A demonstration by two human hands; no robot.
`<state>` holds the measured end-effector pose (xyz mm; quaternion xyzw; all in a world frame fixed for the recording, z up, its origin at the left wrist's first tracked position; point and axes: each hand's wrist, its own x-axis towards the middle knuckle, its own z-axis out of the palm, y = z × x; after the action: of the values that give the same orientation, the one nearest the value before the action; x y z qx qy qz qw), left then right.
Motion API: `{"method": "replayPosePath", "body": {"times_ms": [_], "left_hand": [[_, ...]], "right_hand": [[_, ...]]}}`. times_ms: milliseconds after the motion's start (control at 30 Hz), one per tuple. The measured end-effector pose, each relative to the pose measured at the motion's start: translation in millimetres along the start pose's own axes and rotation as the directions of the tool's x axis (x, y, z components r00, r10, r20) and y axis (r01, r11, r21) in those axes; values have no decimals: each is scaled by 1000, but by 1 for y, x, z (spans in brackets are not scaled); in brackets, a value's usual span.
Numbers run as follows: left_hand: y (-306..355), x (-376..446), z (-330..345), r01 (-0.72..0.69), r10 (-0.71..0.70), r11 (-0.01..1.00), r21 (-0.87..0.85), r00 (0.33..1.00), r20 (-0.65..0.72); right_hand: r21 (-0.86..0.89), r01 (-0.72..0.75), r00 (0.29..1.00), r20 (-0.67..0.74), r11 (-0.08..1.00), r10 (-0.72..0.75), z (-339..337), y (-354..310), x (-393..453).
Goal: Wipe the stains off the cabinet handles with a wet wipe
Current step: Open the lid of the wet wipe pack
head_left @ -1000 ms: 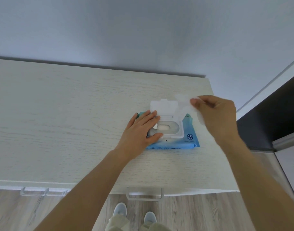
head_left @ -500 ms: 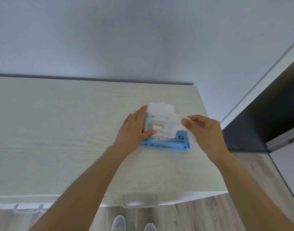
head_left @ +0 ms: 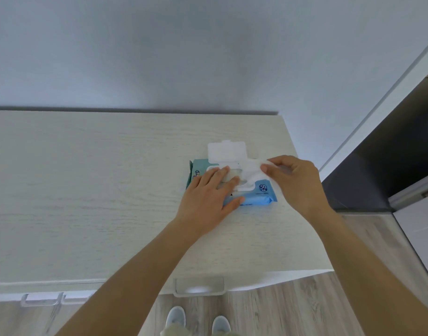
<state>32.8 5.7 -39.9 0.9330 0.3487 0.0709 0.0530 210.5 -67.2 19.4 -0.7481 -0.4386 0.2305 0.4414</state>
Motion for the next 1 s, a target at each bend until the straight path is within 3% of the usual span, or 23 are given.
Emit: {"method": "replayPosePath", "body": {"times_ms": [167,300,367,467,567,667,833,1000], "left_hand": [[-26,33,-15,90,-95,993,-75,993,-66],[-38,62,-15,235,-215,957,-172,968,128],[-38,64,-15,244,-218,934,-260,968,124],[-33,48,-21,161,-210,928,-336,971,-115],[-24,14,-24,-41,-60,947,-317,951,-305],[-21,-11,-13,-132,57,958,-253,957,-285],[-18,-21,-1,-94,46,974,-206,973,-226],[-16,-21,0,-97,78,993,-63,966,-248]], "right_hand": [[-22,-52,999,1,998,52,3,14,7],[-57,-84,996,16,995,85,6,23,11],[-62,-92,995,22,994,94,7,26,12],[-64,-91,995,27,994,93,10,29,11],[-43,-80,996,25,996,81,10,28,7],[-27,-61,997,38,998,62,5,29,0],[-12,-87,992,87,996,88,-11,36,-10],[187,-85,995,-36,979,94,-29,31,-18]]}}
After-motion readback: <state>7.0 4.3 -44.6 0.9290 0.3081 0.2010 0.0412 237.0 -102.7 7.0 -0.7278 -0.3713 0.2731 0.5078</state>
